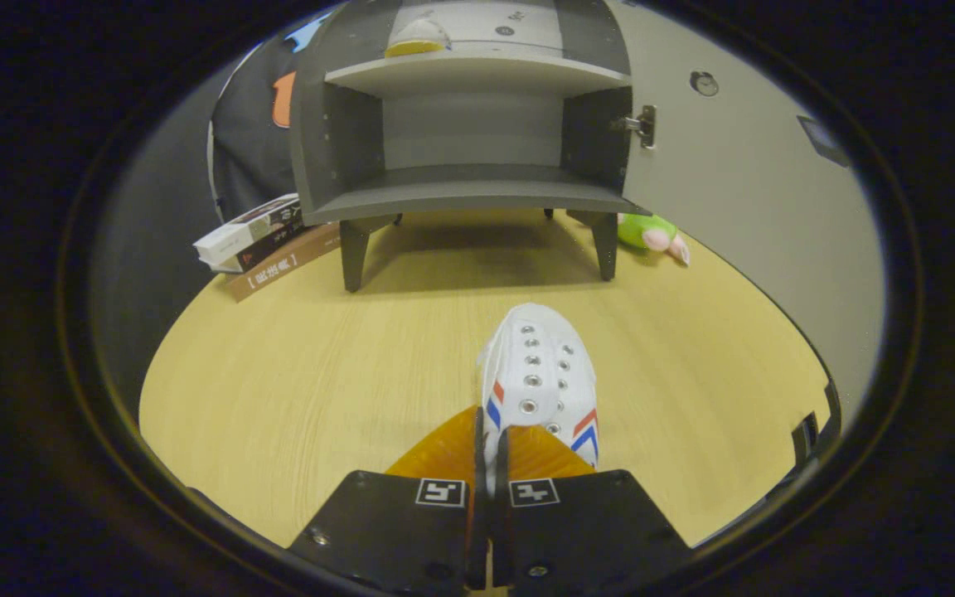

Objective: Open the shoe cabinet door, grab the shoes and put them into the shoe cabinet, then close the shoe cabinet door.

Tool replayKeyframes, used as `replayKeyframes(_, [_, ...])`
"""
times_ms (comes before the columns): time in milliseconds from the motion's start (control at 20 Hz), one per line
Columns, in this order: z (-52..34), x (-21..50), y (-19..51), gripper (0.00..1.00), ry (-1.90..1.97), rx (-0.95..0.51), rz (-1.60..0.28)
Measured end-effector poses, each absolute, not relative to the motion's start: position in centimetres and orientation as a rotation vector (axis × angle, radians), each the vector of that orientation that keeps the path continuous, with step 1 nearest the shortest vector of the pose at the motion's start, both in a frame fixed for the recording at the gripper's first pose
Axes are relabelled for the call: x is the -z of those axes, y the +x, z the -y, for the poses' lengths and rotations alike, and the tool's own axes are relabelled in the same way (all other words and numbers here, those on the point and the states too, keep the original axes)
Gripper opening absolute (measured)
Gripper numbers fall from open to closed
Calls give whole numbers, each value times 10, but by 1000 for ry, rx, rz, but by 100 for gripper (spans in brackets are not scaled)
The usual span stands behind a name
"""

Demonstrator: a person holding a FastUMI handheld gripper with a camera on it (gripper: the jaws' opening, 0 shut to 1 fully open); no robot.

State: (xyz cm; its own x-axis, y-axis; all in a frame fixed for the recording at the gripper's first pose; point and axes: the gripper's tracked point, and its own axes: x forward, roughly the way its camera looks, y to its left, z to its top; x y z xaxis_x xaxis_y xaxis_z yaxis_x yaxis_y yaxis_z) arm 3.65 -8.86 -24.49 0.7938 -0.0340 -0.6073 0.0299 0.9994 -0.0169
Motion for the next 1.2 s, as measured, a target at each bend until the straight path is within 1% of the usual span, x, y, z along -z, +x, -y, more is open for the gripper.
replayKeyframes(250, [88,235,42,6,9,47,-626])
replayKeyframes(400, [85,211,41,6,3,24,-587])
replayKeyframes(800, [80,124,26,6,18,-63,-510])
replayKeyframes(1200, [52,14,56,6,15,-160,-413])
